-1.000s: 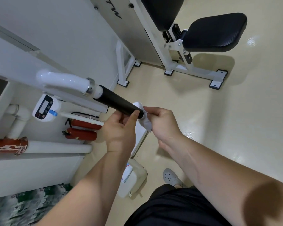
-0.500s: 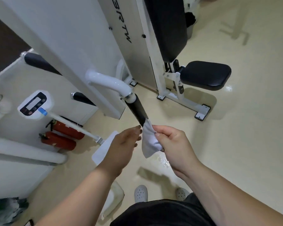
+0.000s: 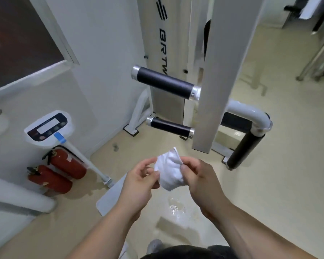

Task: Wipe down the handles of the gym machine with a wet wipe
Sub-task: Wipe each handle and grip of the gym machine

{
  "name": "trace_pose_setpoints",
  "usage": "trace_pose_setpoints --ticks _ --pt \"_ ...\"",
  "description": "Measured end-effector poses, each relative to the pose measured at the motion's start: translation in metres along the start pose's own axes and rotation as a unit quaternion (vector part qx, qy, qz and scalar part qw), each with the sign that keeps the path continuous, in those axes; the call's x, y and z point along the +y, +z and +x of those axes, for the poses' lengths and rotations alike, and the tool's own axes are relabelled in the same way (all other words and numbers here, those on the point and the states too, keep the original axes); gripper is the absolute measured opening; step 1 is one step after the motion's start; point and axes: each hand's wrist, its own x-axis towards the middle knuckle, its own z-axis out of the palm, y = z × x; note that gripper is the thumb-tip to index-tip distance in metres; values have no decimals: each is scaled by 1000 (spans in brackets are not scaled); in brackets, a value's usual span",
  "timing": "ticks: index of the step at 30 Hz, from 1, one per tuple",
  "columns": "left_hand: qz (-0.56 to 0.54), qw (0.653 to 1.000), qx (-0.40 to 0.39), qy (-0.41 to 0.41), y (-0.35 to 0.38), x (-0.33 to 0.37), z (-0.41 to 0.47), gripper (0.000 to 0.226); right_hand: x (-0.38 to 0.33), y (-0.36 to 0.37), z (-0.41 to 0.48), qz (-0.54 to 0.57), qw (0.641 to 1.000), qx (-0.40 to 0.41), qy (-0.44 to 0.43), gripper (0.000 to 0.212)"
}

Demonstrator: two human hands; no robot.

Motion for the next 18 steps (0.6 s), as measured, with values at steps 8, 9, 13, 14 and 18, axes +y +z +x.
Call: trace_pose_setpoints --ticks 8,9,13,14,18 --pt "17 993 -28 113 -48 25 28 28 -16 49 1 -48 991 124 -23 16" --pt "40 988 -31 149 -49 30 31 29 -19 47 0 -62 987 144 -20 17" --pt "160 924 -48 343 -50 53 46 25 -33 33 -7 -119 976 182 -8 21" --pt "178 909 -54 374 -50 59 49 23 -36 30 -9 -130 975 182 -3 21" --pt "243 854 -108 447 -56 72 63 31 -38 22 -17 -139 953 270 8 7"
